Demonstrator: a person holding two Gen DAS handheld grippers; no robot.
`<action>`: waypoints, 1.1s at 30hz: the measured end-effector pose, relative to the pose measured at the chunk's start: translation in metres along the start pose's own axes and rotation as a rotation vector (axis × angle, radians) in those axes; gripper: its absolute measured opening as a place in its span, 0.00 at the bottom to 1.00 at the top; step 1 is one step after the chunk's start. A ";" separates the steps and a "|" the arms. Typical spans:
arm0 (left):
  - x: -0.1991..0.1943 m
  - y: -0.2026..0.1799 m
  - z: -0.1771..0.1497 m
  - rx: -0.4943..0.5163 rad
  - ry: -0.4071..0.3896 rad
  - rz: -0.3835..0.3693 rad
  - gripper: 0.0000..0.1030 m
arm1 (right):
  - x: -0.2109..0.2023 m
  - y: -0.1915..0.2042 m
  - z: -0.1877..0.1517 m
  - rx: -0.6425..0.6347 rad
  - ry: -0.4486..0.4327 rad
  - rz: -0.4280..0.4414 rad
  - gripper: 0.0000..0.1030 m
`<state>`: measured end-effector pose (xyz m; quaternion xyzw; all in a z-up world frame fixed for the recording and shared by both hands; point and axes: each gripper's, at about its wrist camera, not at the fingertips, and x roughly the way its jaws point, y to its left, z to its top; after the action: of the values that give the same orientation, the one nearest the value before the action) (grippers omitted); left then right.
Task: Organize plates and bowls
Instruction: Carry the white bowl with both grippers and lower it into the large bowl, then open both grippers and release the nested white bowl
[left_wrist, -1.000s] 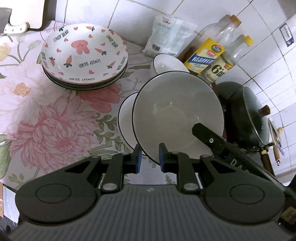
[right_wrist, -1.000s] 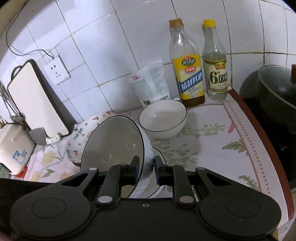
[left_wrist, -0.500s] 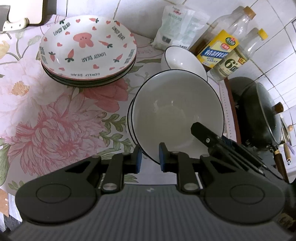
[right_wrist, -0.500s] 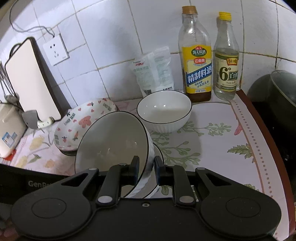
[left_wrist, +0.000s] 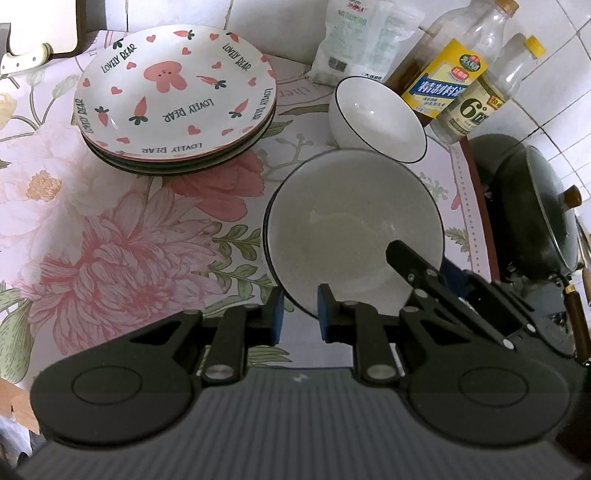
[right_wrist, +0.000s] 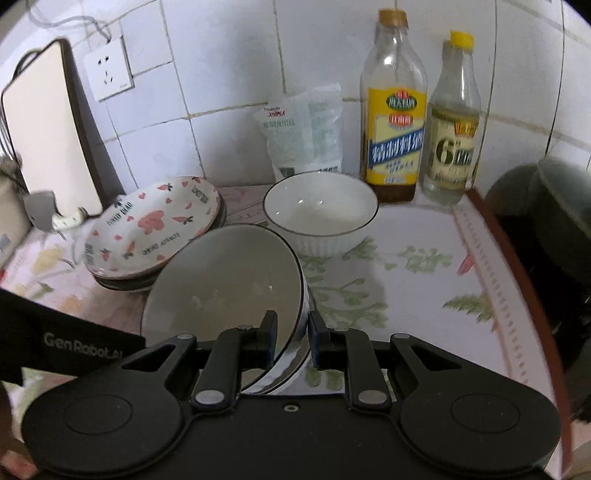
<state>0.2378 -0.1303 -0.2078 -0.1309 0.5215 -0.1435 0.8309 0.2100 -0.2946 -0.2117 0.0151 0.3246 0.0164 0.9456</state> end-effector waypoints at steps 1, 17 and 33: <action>0.000 0.001 0.000 -0.004 -0.003 -0.007 0.17 | 0.000 0.000 0.000 -0.004 -0.003 -0.007 0.28; -0.074 -0.013 -0.001 0.143 -0.106 -0.056 0.21 | -0.069 -0.040 0.018 0.095 -0.102 0.126 0.37; -0.109 -0.057 0.032 0.368 -0.211 -0.069 0.40 | -0.082 -0.065 0.063 0.043 -0.136 0.274 0.62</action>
<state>0.2157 -0.1402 -0.0828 -0.0094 0.3917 -0.2501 0.8854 0.1854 -0.3638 -0.1139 0.0808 0.2548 0.1373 0.9538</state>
